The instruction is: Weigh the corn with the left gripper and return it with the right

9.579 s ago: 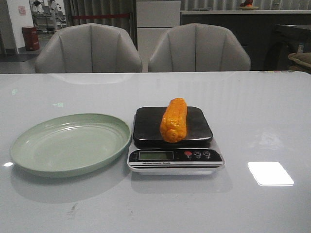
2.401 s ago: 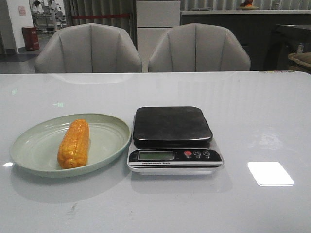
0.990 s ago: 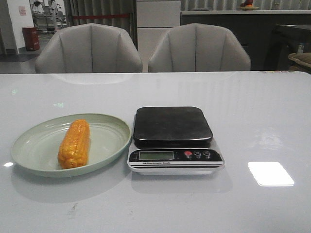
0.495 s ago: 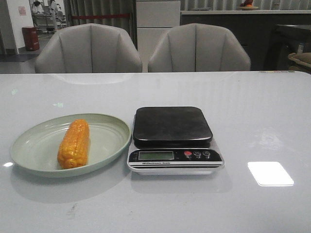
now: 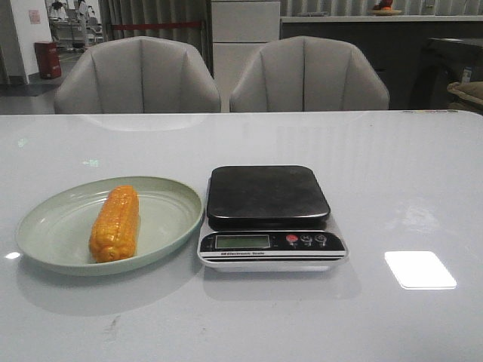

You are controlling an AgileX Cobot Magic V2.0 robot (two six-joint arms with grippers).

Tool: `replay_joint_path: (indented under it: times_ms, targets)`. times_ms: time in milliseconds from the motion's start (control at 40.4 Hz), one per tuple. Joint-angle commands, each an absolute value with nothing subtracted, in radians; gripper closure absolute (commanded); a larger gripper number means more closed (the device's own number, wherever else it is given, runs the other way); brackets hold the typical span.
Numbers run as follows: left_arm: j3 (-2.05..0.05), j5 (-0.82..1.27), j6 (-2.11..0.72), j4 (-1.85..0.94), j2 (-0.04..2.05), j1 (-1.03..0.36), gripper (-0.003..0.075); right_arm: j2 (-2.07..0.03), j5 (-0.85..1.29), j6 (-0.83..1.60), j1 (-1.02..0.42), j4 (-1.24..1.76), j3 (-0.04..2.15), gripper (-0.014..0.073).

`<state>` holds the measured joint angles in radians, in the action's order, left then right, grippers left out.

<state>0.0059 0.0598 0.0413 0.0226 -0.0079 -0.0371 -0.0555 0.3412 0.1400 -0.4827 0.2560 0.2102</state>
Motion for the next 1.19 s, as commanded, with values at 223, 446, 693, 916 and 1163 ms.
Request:
replay_joint_path:
  times_ms: [223, 446, 693, 916, 1163]
  targets:
    - [0.007, -0.024, 0.041, 0.019, -0.027, -0.036, 0.0599, -0.066, 0.260, 0.148, -0.475, 0.255, 0.239, 0.0416]
    - [0.007, -0.024, 0.041, 0.019, -0.027, -0.036, 0.0599, -0.066, 0.260, 0.148, -0.475, 0.255, 0.239, 0.0416]
    - [0.007, -0.024, 0.041, 0.019, -0.027, -0.036, 0.0599, -0.066, 0.258, 0.148, -0.475, 0.252, 0.228, 0.0416]
    - [0.007, -0.024, 0.041, 0.019, -0.027, -0.036, 0.0599, -0.066, 0.199, 0.148, -0.379, 0.149, 0.179, 0.0416]
    - [0.007, -0.024, 0.041, 0.019, -0.027, -0.036, 0.0599, -0.036, 0.053, 0.147, -0.148, 0.124, 0.093, 0.0416]
